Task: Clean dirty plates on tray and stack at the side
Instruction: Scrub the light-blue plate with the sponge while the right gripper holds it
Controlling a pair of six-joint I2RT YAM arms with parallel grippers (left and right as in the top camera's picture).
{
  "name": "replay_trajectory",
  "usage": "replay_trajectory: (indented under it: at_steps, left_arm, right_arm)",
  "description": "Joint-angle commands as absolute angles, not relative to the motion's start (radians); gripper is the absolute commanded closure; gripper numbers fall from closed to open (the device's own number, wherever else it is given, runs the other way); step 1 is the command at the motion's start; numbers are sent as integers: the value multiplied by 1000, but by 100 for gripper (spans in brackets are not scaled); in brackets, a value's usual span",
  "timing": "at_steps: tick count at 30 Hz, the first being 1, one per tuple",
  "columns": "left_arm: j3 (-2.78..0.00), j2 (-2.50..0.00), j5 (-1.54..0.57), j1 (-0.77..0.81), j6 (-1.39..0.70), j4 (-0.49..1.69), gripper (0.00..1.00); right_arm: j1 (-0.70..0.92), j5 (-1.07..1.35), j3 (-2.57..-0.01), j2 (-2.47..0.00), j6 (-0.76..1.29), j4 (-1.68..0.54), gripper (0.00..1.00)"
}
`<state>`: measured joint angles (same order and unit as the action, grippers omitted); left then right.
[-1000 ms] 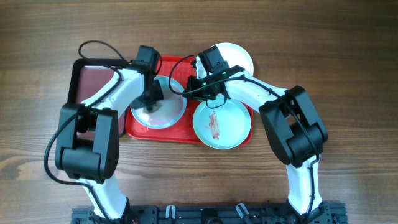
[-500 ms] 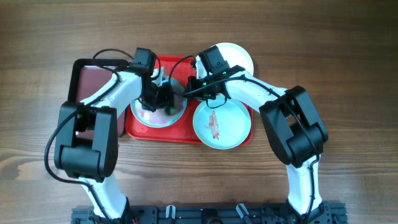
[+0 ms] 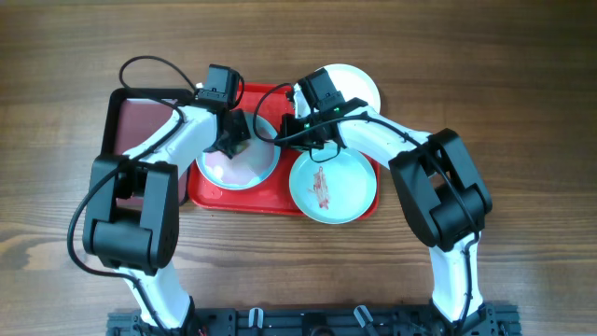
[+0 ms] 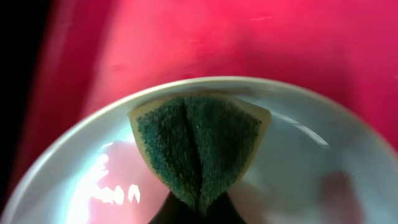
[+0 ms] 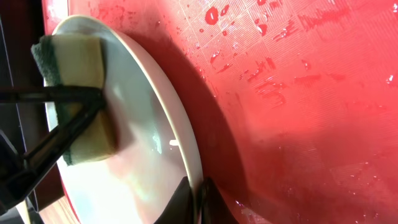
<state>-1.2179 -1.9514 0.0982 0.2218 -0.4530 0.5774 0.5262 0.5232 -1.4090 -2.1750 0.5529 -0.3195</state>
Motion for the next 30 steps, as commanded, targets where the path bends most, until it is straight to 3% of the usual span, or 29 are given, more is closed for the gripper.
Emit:
replay_trajectory:
  at_steps: [1, 4, 11, 16, 23, 30]
  left_arm:
    - [-1168, -2006, 229, 213, -607, 694, 96]
    - [-1168, -2006, 210, 216, -622, 764, 96]
    - [-1167, -2006, -291, 219, -377, 835, 96]
    - [-1167, -2006, -510, 219, -291, 787, 96]
    - [-1167, -2007, -464, 218, -299, 560, 96]
    - [-1167, -2007, 18, 218, -414, 487, 96]
  right_arm:
    - [522, 495, -1405, -2211, 576, -325, 96]
    - [522, 495, -1405, -2211, 576, -322, 96]
    - [522, 495, -1405, -2211, 576, -322, 96]
    - [522, 495, -1405, -2211, 576, -322, 95]
    - [522, 495, -1405, -2211, 576, -316, 96]
    - [522, 492, -1405, -2211, 576, -316, 96]
